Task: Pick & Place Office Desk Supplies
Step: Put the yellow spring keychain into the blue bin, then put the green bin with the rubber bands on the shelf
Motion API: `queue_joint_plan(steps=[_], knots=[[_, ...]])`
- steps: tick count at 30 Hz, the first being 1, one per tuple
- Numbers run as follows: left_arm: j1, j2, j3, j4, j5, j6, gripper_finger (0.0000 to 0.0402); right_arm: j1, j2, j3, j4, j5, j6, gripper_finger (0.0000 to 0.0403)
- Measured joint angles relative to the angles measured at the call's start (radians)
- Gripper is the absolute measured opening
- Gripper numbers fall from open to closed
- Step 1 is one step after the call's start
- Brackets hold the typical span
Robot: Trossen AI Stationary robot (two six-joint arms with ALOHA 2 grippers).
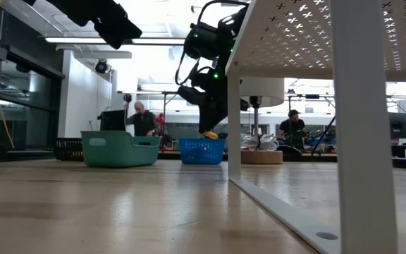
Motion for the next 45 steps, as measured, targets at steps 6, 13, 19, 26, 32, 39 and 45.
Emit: queue_joint_plan(steps=[6, 13, 19, 26, 32, 39, 45], knots=[[0.000, 0.000, 0.000, 0.000, 0.000, 0.000, 0.0207, -0.001, 0.000, 0.000, 0.000, 0.000, 0.000, 0.0025], [0.000, 0.000, 0.000, 0.000, 0.000, 0.000, 0.0207, -0.001, -0.001, 0.000, 0.000, -0.001, -0.001, 0.0025], [0.000, 0.000, 0.000, 0.000, 0.000, 0.000, 0.0207, -0.011, -0.001, 0.000, 0.000, -0.006, -0.008, 0.0025], [0.000, 0.000, 0.000, 0.000, 0.000, 0.000, 0.0207, -0.019, -0.002, 0.000, 0.001, -0.028, -0.010, 0.0025], [0.000, 0.000, 0.000, 0.000, 0.000, 0.000, 0.0207, -0.025, -0.002, 0.000, 0.009, -0.061, -0.011, 0.0055], [0.000, 0.000, 0.000, 0.000, 0.000, 0.000, 0.0207, -0.025, -0.002, 0.000, 0.009, -0.057, -0.010, 0.0133], [0.000, 0.000, 0.000, 0.000, 0.000, 0.000, 0.0207, -0.025, -0.002, 0.000, 0.009, -0.056, -0.009, 0.0161]])
